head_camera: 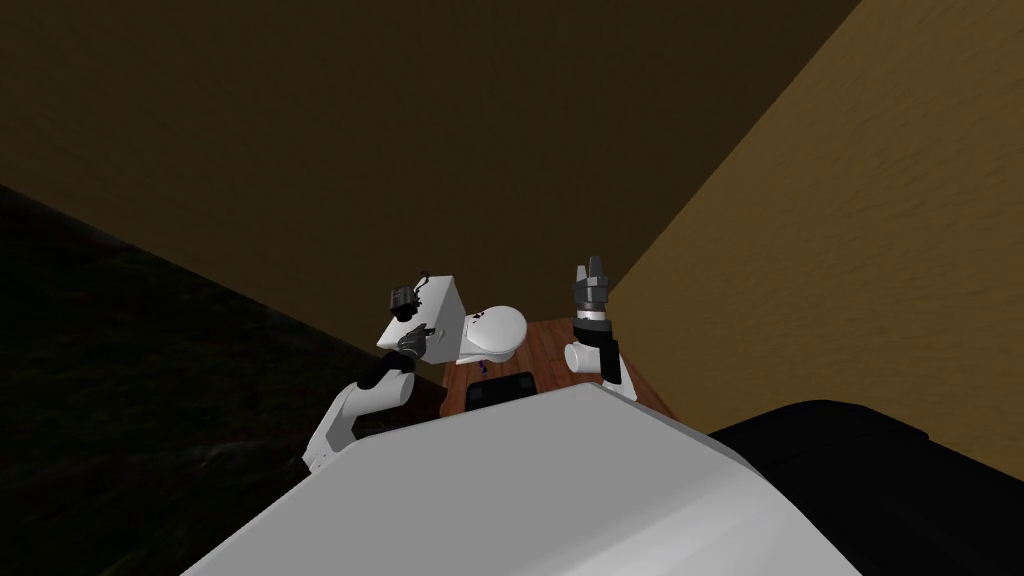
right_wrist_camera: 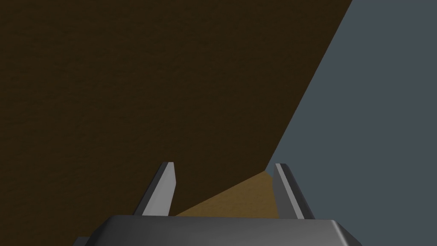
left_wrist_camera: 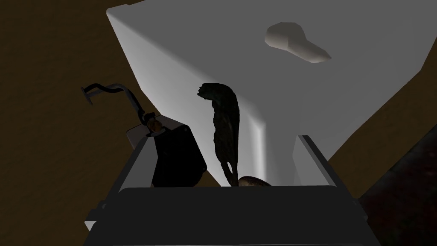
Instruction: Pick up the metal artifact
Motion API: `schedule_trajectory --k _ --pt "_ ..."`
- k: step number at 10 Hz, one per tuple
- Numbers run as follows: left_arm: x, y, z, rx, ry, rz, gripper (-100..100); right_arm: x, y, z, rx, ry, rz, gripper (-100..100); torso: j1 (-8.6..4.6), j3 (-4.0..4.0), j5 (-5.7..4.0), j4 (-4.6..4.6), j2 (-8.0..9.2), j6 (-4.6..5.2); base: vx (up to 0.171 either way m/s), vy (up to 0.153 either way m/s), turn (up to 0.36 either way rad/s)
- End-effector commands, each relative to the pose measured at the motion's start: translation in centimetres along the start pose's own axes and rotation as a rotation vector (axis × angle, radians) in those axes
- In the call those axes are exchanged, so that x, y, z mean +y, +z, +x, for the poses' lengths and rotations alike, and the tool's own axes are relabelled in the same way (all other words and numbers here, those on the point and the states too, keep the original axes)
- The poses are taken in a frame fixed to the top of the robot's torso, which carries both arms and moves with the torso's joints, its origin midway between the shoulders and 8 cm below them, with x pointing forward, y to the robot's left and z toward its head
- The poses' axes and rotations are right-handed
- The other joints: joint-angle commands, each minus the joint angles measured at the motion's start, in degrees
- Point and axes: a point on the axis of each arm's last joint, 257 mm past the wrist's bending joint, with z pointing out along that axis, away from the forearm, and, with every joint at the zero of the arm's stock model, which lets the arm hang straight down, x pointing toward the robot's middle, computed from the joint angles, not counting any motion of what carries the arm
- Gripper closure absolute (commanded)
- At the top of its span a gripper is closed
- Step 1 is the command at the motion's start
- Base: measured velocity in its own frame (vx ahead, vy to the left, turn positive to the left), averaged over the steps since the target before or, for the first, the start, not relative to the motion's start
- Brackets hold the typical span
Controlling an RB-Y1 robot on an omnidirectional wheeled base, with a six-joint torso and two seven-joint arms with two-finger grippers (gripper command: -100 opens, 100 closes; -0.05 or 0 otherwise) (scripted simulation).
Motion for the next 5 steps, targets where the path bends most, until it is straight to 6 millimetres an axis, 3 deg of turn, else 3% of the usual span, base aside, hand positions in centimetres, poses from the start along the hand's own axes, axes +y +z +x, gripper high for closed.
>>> schedule_trajectory --k 1,5 --pt "0.1 0.4 -0.6 -0.008 -0.004 -0.003 -100 0.0 0.0 0.0 0.000 0.000 0.000 0 0.00 0.00 0.00 0.00 0.00 0.00 -0.010 -0.009 -0.112" --pt "0.7 2.1 -4.0 -0.050 -0.030 -0.015 -100 0.0 0.0 0.0 0.000 0.000 0.000 0 -0.07 0.11 -0.02 0.04 0.19 0.02 -0.043 -0.028 -0.131"
